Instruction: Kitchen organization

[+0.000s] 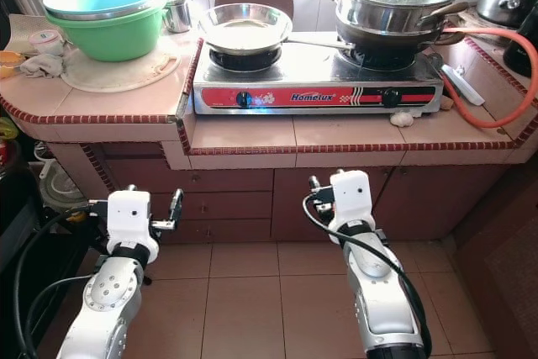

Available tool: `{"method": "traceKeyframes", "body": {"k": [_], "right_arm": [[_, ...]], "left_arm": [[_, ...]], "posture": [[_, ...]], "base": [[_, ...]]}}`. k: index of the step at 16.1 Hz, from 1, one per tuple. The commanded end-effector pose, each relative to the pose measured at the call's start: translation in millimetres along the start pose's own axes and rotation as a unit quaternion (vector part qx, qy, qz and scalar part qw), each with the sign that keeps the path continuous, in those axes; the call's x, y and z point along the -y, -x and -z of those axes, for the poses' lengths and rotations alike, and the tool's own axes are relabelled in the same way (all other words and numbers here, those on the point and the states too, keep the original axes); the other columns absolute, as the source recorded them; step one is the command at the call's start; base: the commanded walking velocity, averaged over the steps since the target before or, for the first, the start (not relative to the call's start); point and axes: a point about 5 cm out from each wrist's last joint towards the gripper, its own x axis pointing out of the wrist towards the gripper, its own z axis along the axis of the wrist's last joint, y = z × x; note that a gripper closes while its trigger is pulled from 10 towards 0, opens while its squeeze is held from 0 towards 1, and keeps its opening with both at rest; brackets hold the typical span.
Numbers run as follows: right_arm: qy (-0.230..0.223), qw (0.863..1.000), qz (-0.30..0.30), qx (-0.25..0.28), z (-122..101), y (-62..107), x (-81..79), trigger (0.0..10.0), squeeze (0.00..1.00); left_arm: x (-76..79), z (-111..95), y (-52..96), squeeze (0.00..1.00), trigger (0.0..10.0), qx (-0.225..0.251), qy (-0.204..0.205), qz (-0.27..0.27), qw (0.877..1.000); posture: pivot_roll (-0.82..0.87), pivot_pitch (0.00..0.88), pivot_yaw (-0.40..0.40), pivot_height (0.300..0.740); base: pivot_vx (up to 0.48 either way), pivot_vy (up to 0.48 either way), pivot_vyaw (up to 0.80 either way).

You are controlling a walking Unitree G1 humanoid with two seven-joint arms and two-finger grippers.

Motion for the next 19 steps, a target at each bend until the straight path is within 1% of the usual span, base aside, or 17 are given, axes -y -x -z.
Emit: {"method": "traceKeyframes", "body": {"k": [1, 3, 8, 10, 15, 17, 19], "right_arm": [[-0.007, 1.000, 0.001, -0.002, -1.1, -0.1, -3.5, 10.0, 0.00], [-0.011, 1.000, 0.003, -0.010, 2.6, 2.9, -7.3, 10.0, 0.00], [-0.010, 1.000, 0.007, -0.013, 4.7, 4.5, -6.9, 10.0, 0.00], [-0.009, 1.000, 0.009, -0.010, 2.8, 3.6, -6.9, 10.0, 0.00], [-0.008, 1.000, 0.012, -0.010, 2.9, 4.7, -5.0, 10.0, 0.00], [-0.007, 1.000, 0.015, -0.007, 1.9, 4.7, -3.9, 10.0, 0.00], [-0.006, 1.000, 0.018, -0.007, 1.5, 5.5, -3.0, 10.0, 0.00]], "left_arm": [[0.0, -2.4, -0.7, 0.00, 10.0, 0.007, -0.004, 0.011, 1.000], [0.8, -4.9, 1.1, 0.00, 10.0, 0.010, -0.009, 0.024, 1.000], [-0.7, -3.3, 2.8, 0.00, 10.0, 0.005, -0.011, 0.035, 0.999], [4.3, -6.0, -0.6, 0.00, 10.0, 0.011, -0.008, 0.052, 0.999], [2.9, -4.8, -3.5, 0.00, 10.0, 0.006, 0.000, 0.050, 0.999], [8.1, -6.1, -5.7, 0.00, 10.0, 0.009, -0.001, 0.063, 0.998], [9.3, -5.4, -6.0, 0.00, 10.0, 0.007, 0.001, 0.067, 0.998]], "posture": [[-0.14, 0.055, 0.031, 0.740], [-0.14, 0.073, 0.047, 0.740], [-0.14, 0.077, 0.057, 0.740], [-0.15, 0.074, 0.060, 0.740], [-0.16, 0.063, 0.063, 0.740], [-0.17, 0.060, 0.067, 0.740], [-0.18, 0.061, 0.070, 0.740]], "base": [[0.000, 0.000, 0.00], [0.000, 0.000, -0.77], [0.000, 0.000, -0.76], [0.000, 0.000, -0.76], [0.000, 0.000, -0.76], [0.000, 0.000, -0.76], [0.000, 0.000, -0.76]]}}
